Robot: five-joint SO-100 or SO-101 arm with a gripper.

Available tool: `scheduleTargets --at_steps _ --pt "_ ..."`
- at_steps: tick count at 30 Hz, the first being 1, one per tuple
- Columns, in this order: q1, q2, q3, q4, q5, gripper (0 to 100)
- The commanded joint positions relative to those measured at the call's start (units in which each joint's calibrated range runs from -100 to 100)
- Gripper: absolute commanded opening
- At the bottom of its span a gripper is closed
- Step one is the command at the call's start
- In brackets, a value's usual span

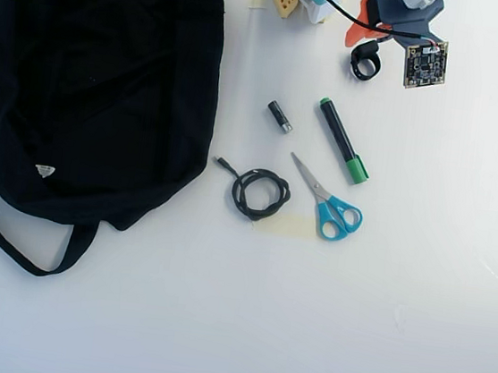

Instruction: Put the bike light into the black bag

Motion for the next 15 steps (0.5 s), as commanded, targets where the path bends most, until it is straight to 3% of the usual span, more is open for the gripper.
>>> scheduleTargets --at_steps 1,6,15 --pt "0.44 -0.61 0.13 -4.75 -0.19 24" --pt "0.44 -0.28 1.03 -10.70 -0.29 27" --pt "0.37 -0.28 5.26 -11.99 -1.66 30"
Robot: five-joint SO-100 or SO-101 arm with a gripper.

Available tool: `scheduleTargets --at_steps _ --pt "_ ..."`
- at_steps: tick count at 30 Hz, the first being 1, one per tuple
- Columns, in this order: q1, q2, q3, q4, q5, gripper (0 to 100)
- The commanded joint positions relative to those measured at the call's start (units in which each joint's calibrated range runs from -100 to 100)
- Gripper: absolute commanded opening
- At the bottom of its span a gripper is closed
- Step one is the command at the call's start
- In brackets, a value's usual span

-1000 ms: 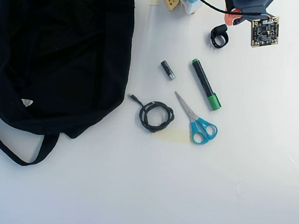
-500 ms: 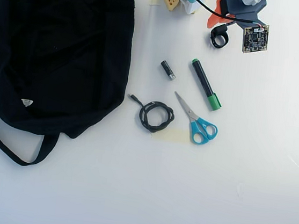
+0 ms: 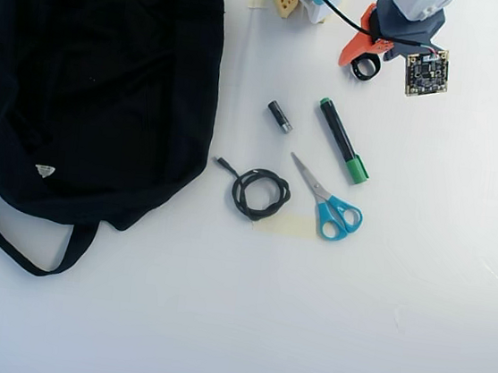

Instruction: Put the bike light into the black bag

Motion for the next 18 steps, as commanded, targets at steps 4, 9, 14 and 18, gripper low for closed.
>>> scheduleTargets --at_steps 4,9,14,18 --pt "0.51 -0.45 2.13 -1.34 -0.48 32" --pt "-0.09 -0.86 6.18 -3.93 -0.48 34" --pt "-0.24 -1.53 10.67 -8.41 -0.48 34" --pt "-0.53 -1.53 12.65 -11.42 -0.48 34"
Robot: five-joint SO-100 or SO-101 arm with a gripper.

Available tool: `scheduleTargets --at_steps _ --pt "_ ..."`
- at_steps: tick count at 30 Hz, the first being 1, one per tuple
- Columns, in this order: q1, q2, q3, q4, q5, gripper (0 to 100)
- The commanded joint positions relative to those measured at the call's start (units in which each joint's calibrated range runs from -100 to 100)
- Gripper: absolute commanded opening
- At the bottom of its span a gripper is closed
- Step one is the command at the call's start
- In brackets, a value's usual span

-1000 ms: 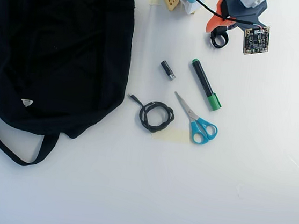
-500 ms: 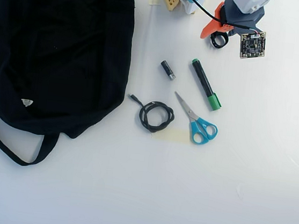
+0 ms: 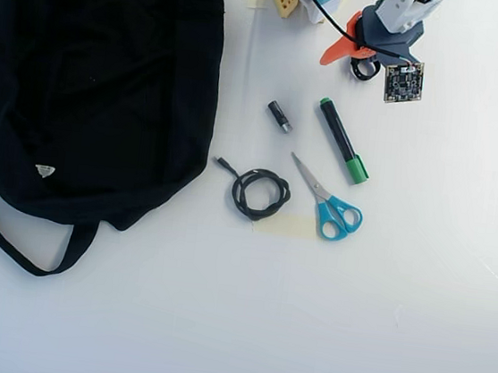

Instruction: Put the bike light into the black bag

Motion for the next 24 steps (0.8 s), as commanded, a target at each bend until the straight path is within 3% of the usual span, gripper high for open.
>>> scheduleTargets --at_steps 1,24 --pt "-0.91 -1.53 1.15 -2.83 -0.24 34" --pt "-4.50 -0.78 8.69 -11.79 -2.97 34"
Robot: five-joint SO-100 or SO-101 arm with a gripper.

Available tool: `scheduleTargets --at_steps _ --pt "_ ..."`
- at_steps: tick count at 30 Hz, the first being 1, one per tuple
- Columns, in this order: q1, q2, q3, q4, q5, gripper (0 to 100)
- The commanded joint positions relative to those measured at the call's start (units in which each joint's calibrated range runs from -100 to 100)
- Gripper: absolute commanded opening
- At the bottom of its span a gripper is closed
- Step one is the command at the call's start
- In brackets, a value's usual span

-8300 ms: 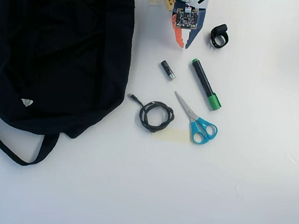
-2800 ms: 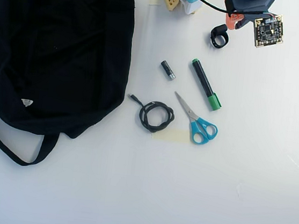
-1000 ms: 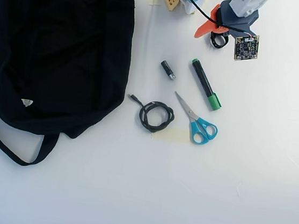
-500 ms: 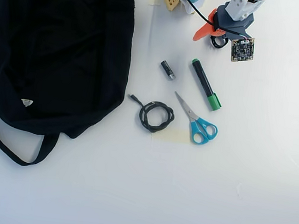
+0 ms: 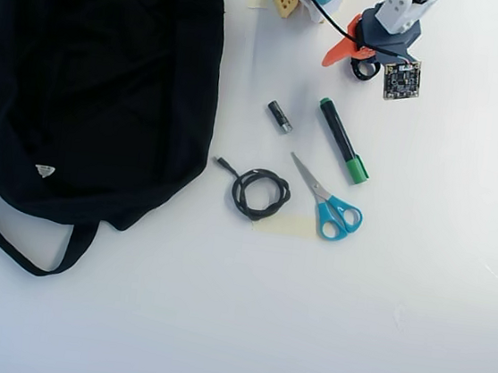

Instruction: Put the bike light into the black bag

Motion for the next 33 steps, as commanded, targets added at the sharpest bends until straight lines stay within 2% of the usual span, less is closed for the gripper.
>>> scheduleTargets --at_steps 1,15,33 --pt "-0.31 -0.61 0.28 -1.66 -0.19 34" --pt "0.66 -0.36 2.08 -1.83 -0.19 34" --pt "1.71 -0.36 3.87 -7.00 -0.19 34"
